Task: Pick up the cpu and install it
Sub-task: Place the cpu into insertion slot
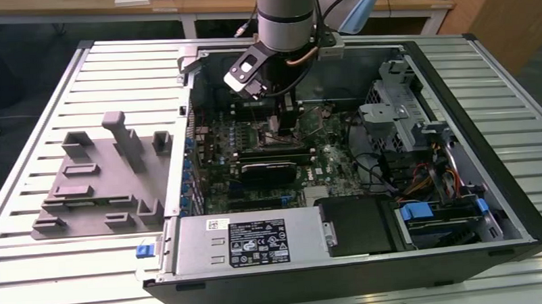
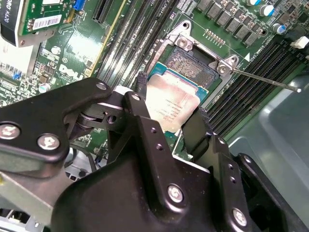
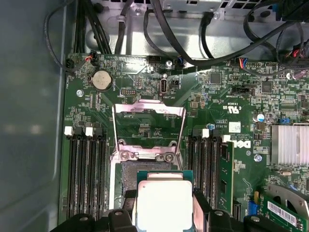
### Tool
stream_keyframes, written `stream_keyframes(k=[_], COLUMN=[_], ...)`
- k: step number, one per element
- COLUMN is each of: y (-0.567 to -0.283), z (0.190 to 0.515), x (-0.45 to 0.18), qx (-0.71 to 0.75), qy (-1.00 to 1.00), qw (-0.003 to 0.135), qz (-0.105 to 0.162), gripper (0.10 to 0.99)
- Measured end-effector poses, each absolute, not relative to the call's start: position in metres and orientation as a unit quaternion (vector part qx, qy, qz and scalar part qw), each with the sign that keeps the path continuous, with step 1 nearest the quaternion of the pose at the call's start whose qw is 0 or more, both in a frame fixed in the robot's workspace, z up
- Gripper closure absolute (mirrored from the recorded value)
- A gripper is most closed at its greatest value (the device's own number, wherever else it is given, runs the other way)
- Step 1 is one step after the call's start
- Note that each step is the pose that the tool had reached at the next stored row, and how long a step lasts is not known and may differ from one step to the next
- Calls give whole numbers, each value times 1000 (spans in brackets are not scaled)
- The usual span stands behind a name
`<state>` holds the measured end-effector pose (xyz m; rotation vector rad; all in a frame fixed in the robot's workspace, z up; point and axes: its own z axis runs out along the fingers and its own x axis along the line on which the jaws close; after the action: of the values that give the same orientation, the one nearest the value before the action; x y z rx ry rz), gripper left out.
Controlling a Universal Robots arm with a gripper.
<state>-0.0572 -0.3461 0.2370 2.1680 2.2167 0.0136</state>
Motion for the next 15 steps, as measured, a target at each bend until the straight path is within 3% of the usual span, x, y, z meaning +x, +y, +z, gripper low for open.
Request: stream_keyframes(k=[15], y=[-342], z=[225], x=[-57], qx=[699], qy=[715], qw=[21], qz=[4], gripper=[545])
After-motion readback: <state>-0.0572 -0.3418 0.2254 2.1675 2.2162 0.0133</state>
